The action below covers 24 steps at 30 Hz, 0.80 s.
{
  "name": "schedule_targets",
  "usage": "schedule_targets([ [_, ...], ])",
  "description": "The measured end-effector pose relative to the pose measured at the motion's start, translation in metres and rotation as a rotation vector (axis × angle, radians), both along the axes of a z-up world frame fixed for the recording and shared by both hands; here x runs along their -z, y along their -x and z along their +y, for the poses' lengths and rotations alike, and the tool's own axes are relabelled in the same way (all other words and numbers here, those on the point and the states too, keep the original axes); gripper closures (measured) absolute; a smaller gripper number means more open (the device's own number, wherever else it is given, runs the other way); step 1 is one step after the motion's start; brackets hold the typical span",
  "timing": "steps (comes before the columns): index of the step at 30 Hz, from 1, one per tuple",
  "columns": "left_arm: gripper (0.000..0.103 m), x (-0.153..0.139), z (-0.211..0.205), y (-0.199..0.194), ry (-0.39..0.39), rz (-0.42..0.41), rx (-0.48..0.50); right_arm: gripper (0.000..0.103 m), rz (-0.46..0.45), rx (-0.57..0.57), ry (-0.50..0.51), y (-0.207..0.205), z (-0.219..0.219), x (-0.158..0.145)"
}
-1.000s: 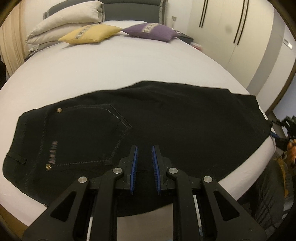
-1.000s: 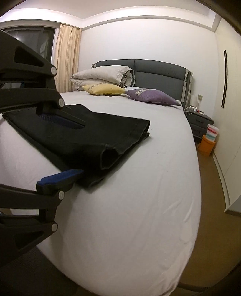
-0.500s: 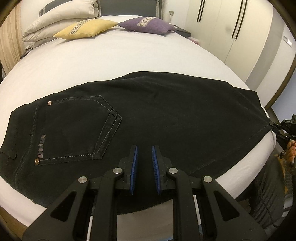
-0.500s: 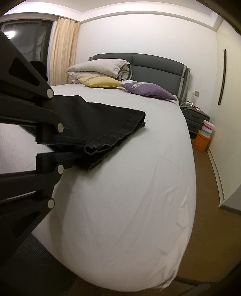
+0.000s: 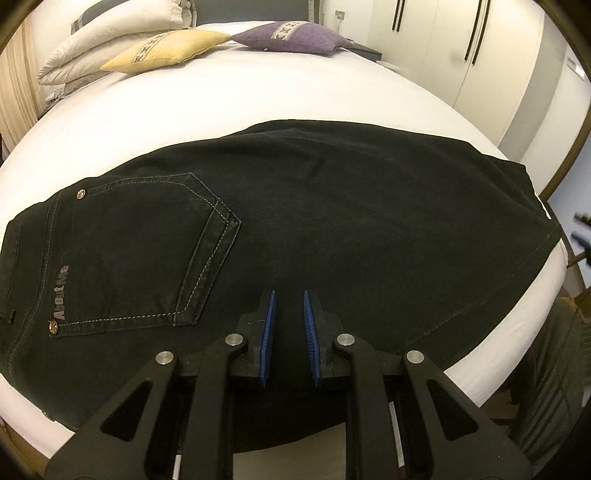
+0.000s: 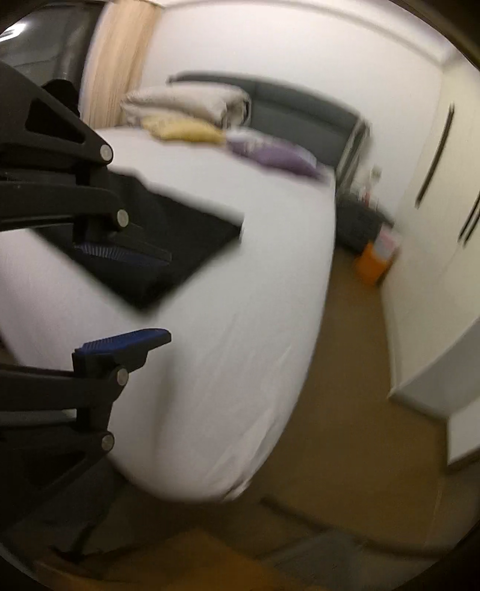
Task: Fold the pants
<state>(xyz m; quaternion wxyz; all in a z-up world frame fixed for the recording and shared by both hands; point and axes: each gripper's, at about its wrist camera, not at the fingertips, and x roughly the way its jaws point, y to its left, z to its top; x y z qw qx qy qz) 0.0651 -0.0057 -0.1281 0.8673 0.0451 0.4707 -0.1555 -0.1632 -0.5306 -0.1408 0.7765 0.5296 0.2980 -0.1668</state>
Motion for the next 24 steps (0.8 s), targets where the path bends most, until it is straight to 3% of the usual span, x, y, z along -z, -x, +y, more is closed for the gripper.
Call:
schedule_targets([
  [4, 0.088, 0.001, -0.008, 0.001, -0.008, 0.0, -0.001, 0.06, -0.216, -0.179, -0.08, -0.043, 0.027, -0.009],
  [6, 0.088, 0.001, -0.009, 0.001, -0.009, 0.001, -0.002, 0.052, -0.209, -0.204, -0.138, -0.058, 0.032, 0.014],
  [7, 0.088, 0.001, -0.009, 0.001, -0.006, 0.003, -0.001, 0.052, -0.137, -0.187, -0.161, -0.061, 0.03, 0.031],
  [8, 0.088, 0.001, -0.007, 0.001, -0.001, 0.004, -0.001, 0.066, -0.039, -0.164, -0.181, -0.059, 0.026, 0.053],
  [9, 0.088, 0.001, -0.006, 0.001, 0.005, 0.005, 0.0, 0.096, -0.043, -0.154, -0.193, -0.051, 0.021, 0.066],
  [10, 0.088, 0.001, -0.003, 0.0, 0.009, 0.007, 0.001, 0.103, -0.038, -0.139, -0.192, -0.042, 0.017, 0.071],
  [12, 0.088, 0.0, 0.001, 0.0, 0.013, 0.008, 0.001, 0.103, -0.042, -0.084, -0.182, -0.015, 0.007, 0.07],
  [13, 0.088, 0.0, 0.001, -0.001, 0.012, 0.007, -0.001, 0.096, -0.043, -0.063, -0.164, -0.003, 0.002, 0.064],
  [15, 0.088, -0.001, 0.0, -0.001, 0.008, 0.004, -0.007, 0.046, -0.036, -0.005, -0.121, 0.017, -0.006, 0.049],
  [18, 0.088, -0.004, -0.002, 0.001, 0.032, 0.007, -0.009, 0.042, -0.128, -0.009, -0.168, 0.023, -0.005, 0.04],
  [24, 0.088, -0.008, -0.012, 0.007, 0.039, 0.01, 0.027, 0.042, -0.121, -0.027, -0.311, -0.004, 0.022, 0.066],
])
